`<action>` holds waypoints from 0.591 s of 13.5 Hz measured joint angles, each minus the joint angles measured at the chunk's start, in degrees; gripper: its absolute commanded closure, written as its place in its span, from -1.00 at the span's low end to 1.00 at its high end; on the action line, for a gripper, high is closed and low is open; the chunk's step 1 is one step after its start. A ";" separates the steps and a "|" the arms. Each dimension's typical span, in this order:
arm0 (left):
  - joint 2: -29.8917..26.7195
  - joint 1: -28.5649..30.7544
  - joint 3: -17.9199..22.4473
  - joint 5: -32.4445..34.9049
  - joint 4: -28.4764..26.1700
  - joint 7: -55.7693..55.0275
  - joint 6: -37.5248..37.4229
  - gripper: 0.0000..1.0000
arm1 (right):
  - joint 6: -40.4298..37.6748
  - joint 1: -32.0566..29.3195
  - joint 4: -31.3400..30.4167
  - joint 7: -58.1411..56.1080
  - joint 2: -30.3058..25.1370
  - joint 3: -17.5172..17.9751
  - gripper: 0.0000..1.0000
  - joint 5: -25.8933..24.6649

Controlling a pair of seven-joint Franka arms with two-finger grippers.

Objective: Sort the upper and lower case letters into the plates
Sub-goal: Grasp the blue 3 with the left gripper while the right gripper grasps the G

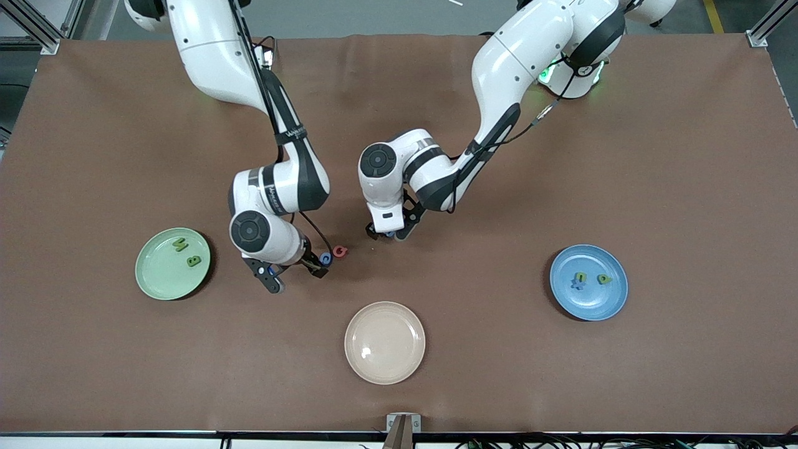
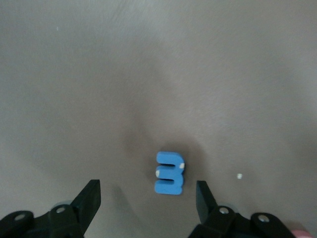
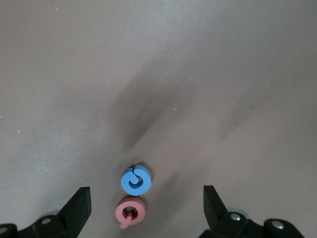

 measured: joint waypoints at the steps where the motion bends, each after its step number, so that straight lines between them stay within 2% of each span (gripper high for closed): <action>1: 0.40 -0.12 0.02 0.00 0.00 -0.80 0.22 -0.52 | 0.78 0.00 0.50 0.62 0.90 0.23 -0.98 0.13; 5: 0.65 -0.12 0.40 0.00 0.06 -2.56 0.51 -0.45 | 4.37 0.00 0.92 1.38 2.73 1.44 -0.75 0.19; 7: 0.82 -0.11 0.66 0.00 0.07 -2.57 1.43 -0.33 | 4.42 0.00 0.92 1.44 2.88 1.78 -0.56 0.20; 8: 1.02 -0.10 0.98 0.00 0.07 -2.57 1.98 -0.24 | 4.39 0.00 0.92 1.46 2.96 2.00 -0.53 0.20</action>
